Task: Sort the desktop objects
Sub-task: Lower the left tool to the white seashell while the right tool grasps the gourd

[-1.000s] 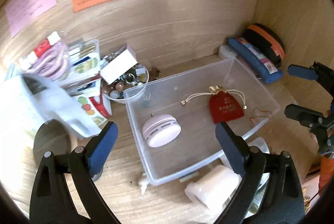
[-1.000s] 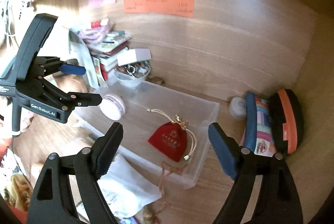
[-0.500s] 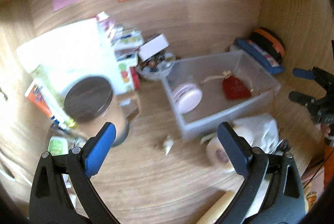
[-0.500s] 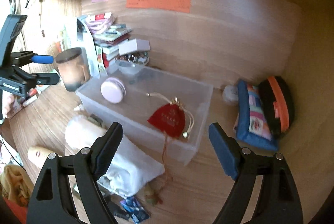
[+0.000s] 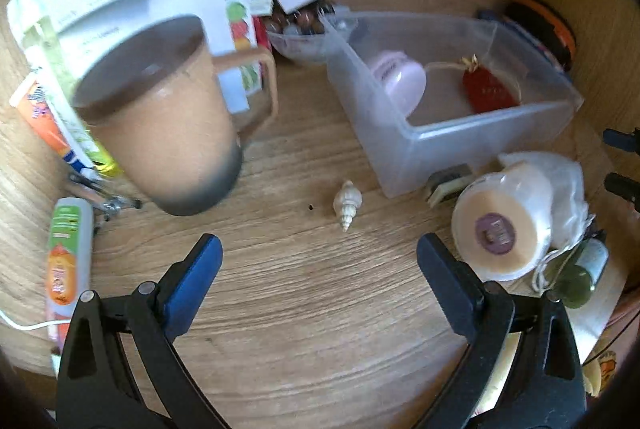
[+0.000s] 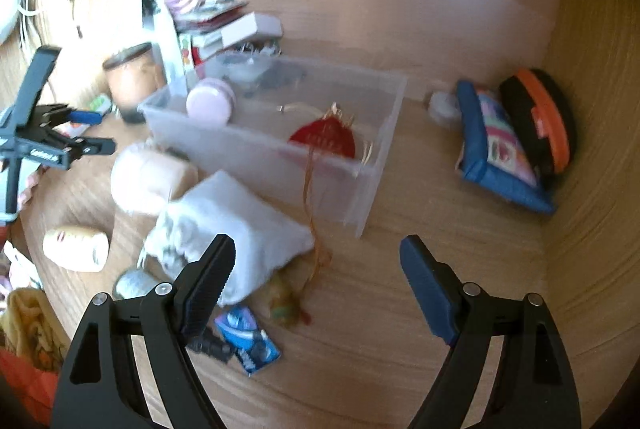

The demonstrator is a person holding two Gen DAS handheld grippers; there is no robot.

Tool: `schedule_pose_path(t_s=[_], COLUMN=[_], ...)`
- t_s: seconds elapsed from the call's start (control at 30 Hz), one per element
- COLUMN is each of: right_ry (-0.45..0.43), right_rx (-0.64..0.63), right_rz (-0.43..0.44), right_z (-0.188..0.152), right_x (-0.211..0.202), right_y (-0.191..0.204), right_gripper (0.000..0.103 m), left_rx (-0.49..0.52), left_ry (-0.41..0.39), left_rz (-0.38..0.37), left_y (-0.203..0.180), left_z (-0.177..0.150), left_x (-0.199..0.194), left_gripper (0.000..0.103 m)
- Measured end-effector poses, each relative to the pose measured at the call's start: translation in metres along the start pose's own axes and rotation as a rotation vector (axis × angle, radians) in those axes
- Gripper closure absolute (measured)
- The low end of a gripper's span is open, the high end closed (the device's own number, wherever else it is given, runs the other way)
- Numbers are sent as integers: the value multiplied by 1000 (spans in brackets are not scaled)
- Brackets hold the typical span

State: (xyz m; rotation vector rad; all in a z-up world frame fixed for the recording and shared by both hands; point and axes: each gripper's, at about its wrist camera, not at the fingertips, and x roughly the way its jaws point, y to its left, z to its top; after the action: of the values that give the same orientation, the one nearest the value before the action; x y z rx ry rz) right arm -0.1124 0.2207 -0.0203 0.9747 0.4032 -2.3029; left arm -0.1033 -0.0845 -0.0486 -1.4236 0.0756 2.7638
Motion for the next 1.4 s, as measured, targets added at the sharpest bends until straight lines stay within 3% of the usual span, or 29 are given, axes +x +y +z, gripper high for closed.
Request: schedule_pose_path(t_s=[0.23,0.4,0.7,0.93,1.0,1.2,1.4], right_ry=[56,106,132,130,137,134,86], right_rx=[-22,-7,-20,-34,-40,-6,35], right_rz=[0,20,30,66,69,44,24], right_z=[-17,-22,-37,-31,-30,-29,-23], right_x=[17,30,31,37,38,39,27], right_y=[6,1,1,6,8,5,-4], right_gripper=[25,47,59,72,84,85,85], left_rx=[78,95,60,63,63,54,93], left_ry=[-32,-34,12,15,18,16,12], left_rz=[42,34,5,2,-6,-23,-55], left_y=[-16,-22,-14,-14,-14,-13,-21], left_z=[2,7,13,14,15,16,14], left_x=[9,12,30,35,37,38,34], left_gripper=[5,15,35,37,37,39,62])
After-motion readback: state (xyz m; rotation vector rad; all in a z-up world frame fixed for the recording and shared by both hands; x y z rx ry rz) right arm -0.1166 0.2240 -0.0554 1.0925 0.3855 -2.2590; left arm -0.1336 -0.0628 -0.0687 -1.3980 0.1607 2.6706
